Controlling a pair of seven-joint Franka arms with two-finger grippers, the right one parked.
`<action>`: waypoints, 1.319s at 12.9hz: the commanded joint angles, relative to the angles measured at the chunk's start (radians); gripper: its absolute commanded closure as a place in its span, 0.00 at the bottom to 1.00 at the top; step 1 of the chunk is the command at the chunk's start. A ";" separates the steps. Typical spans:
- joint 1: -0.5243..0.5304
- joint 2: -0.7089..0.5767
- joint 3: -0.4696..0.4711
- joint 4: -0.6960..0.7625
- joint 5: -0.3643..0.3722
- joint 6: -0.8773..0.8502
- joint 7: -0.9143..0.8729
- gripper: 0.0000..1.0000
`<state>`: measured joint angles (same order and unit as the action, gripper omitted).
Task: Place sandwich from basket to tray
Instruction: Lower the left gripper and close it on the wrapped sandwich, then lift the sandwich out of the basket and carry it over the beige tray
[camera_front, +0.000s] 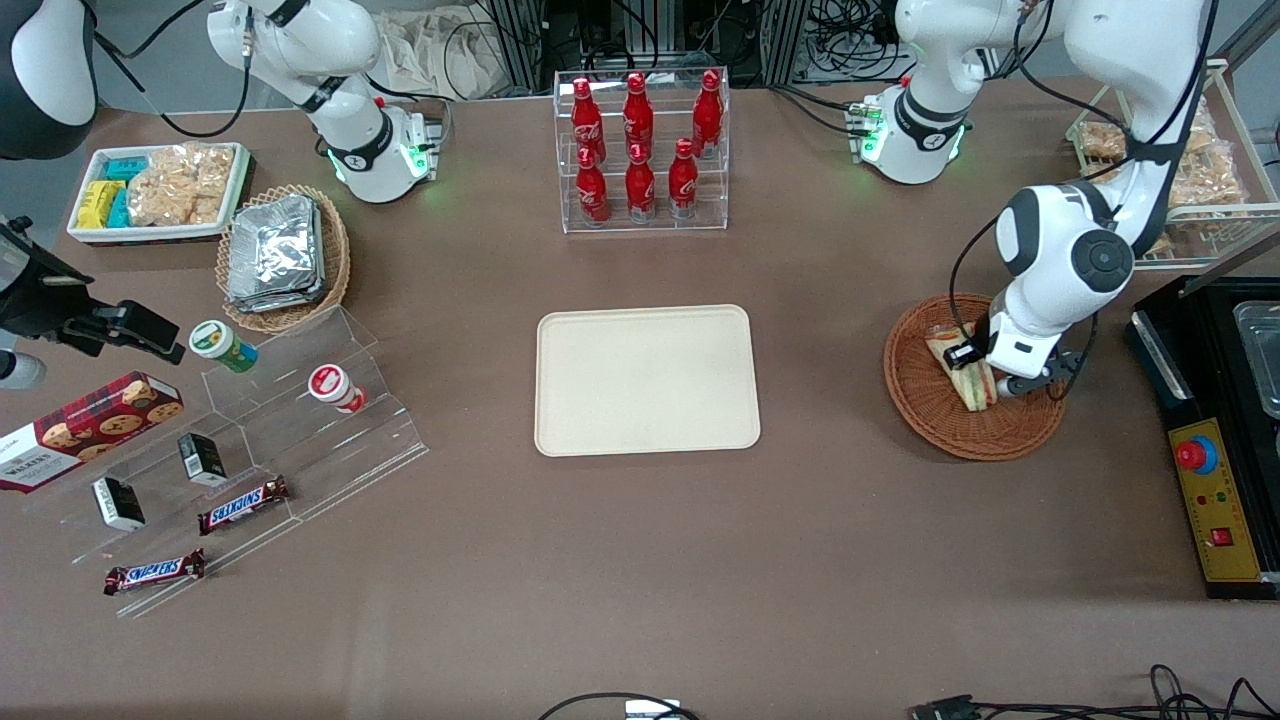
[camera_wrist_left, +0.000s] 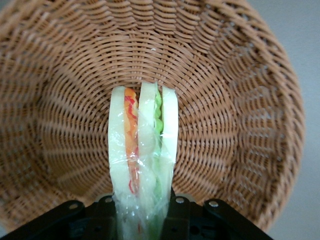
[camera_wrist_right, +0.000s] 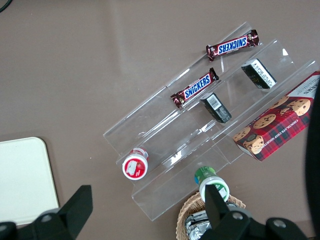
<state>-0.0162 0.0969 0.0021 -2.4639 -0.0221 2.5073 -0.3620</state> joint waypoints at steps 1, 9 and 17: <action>-0.005 -0.143 0.001 0.046 -0.001 -0.172 0.006 1.00; -0.005 -0.145 -0.002 0.672 0.005 -0.887 0.038 1.00; -0.022 0.061 -0.462 0.965 0.048 -0.984 -0.272 1.00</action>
<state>-0.0397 0.0346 -0.3633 -1.6405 -0.0165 1.5752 -0.5487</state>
